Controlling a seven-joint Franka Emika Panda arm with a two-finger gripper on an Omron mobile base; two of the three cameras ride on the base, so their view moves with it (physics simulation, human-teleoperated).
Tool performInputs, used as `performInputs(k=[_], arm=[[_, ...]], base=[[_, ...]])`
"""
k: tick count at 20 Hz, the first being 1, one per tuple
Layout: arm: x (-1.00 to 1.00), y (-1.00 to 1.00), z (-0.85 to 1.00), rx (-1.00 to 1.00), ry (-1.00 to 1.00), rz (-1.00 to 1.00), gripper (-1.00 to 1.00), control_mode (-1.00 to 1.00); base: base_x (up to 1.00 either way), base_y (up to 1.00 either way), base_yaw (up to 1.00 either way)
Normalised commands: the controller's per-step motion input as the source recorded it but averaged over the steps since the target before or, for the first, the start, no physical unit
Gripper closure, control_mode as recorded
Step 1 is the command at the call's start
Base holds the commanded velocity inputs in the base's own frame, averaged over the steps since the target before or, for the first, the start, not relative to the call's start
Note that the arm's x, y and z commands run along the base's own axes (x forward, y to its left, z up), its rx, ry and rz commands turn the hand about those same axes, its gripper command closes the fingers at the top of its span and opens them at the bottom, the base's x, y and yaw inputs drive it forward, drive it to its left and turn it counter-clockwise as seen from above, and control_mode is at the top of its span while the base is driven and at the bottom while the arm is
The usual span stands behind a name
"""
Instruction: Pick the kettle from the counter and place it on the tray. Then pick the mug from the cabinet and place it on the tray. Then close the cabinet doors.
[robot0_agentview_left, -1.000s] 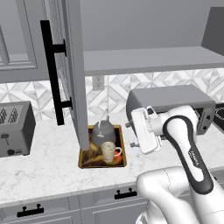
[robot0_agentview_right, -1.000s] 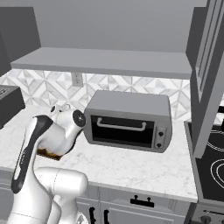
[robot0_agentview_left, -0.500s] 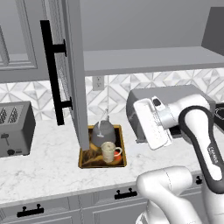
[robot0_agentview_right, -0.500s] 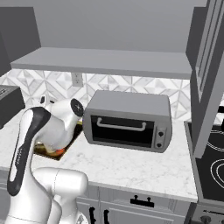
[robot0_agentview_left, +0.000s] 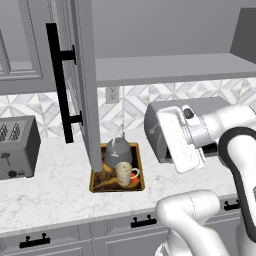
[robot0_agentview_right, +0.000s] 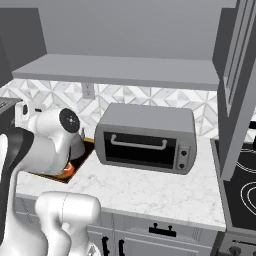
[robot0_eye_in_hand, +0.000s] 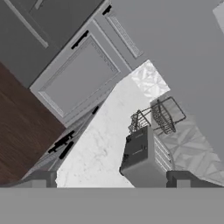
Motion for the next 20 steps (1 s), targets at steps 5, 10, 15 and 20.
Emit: performInputs(k=[5,10,15,20], arm=[[-0.60,0.04,0.43,0.00,-0.04,0.00,-1.00,-1.00],[-0.47,0.03,0.27,0.00,-0.20,0.01,-1.00,-1.00],[-0.45,0.08,0.20,0.00,-0.23,0.00,-1.00,-1.00],[-0.37,0.20,0.14,-0.02,-0.12,0.00,-1.00,-1.00]], base=[[0.00,0.00,0.00],[0.00,0.00,0.00],[0.00,0.00,0.00],[0.00,0.00,0.00]])
